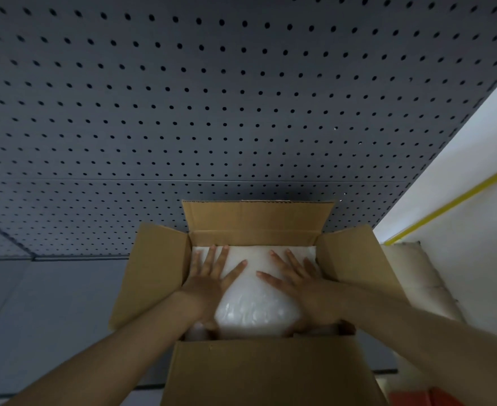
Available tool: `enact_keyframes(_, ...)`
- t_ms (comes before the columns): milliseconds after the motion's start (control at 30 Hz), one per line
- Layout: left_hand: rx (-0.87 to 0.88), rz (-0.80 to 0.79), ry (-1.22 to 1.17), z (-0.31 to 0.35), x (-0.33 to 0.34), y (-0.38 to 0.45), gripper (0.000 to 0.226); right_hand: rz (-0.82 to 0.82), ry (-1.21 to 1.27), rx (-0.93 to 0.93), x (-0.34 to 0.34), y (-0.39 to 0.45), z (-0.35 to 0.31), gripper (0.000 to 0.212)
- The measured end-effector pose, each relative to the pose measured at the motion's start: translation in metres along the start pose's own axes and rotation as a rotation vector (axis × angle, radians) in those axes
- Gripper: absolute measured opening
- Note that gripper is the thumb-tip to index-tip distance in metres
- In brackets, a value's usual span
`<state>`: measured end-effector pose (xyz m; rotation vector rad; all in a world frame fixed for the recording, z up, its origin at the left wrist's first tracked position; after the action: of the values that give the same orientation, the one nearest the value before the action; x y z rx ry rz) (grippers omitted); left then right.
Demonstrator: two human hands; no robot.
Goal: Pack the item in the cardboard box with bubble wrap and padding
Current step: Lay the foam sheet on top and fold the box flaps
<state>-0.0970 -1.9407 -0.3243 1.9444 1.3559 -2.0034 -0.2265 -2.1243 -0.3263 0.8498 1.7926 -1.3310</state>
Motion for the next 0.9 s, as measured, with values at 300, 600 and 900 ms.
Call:
enact_keyframes(300,-0.08,0.013,0.017,0.004,0.006,0.003,0.125,-0.088,-0.007,-0.014,-0.008,-0.006,0.002,0.12)
enact_keyframes(600,-0.121,0.048,-0.003,0.009,0.009,0.003,0.099,-0.058,-0.12,0.047,0.003,-0.003,-0.003,0.116)
enact_keyframes(900,-0.217,0.042,0.201,0.005,0.003,-0.005,0.096,-0.012,-0.371,0.081,-0.003,-0.022,0.007,0.11)
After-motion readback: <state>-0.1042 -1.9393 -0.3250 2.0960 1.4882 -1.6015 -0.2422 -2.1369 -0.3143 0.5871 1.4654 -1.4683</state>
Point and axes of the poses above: each hand's wrist, its own y-axis towards the middle knuckle, its own x-axis out of the palm, z = x × y, the point moved 2 cm from there along y, towards the middle knuckle, and after that the axes turned 10 degrees about -x, right-handed, at the moved point
